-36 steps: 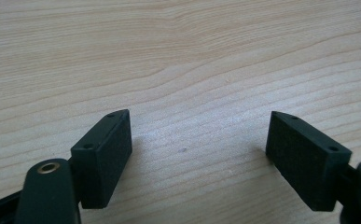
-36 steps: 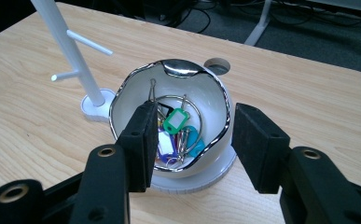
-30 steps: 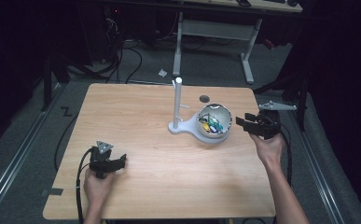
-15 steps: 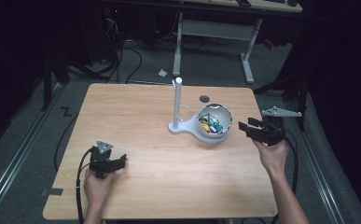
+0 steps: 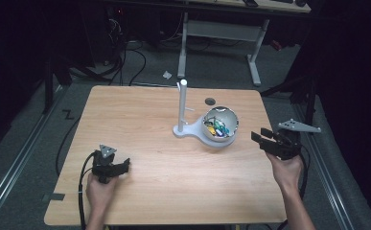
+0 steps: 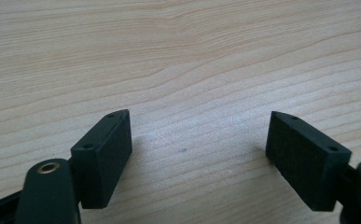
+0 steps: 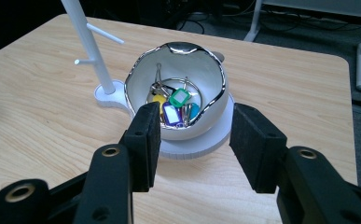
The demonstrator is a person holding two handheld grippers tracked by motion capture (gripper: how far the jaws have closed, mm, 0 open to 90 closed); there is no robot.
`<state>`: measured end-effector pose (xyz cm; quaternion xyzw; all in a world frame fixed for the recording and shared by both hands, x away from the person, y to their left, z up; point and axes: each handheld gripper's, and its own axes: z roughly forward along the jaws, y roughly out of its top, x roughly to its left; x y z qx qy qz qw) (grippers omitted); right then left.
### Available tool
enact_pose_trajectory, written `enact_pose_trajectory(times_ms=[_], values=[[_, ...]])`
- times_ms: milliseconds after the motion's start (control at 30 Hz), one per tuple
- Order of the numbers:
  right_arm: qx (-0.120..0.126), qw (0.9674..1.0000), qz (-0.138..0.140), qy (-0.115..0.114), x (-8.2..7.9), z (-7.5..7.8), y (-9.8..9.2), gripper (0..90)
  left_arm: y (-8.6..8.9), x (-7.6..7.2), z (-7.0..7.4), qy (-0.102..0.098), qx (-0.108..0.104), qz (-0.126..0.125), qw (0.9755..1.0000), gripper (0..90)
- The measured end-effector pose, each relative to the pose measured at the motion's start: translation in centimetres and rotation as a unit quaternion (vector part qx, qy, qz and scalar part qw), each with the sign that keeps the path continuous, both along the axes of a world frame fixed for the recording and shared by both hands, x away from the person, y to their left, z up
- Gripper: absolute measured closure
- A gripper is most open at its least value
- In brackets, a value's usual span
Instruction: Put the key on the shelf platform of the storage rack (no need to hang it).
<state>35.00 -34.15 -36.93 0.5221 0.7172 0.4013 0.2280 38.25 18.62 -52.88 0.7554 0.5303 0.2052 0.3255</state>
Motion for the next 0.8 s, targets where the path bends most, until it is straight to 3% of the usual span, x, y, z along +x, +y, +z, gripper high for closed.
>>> enact_pose_trajectory(times_ms=[367, 800], values=[[0.006, 1.0, 0.002, -0.002, -1.4, -0.8, -0.1, 53.1, 0.0, 0.0, 0.0, 0.0, 0.0, 0.0, 1.0, 23.0], [0.015, 0.9998, 0.01, 0.007, -2.2, -3.1, 0.4, 52.4, 0.0, 0.0, 0.0, 0.0, 0.0, 0.0, 1.0, 23.0]])
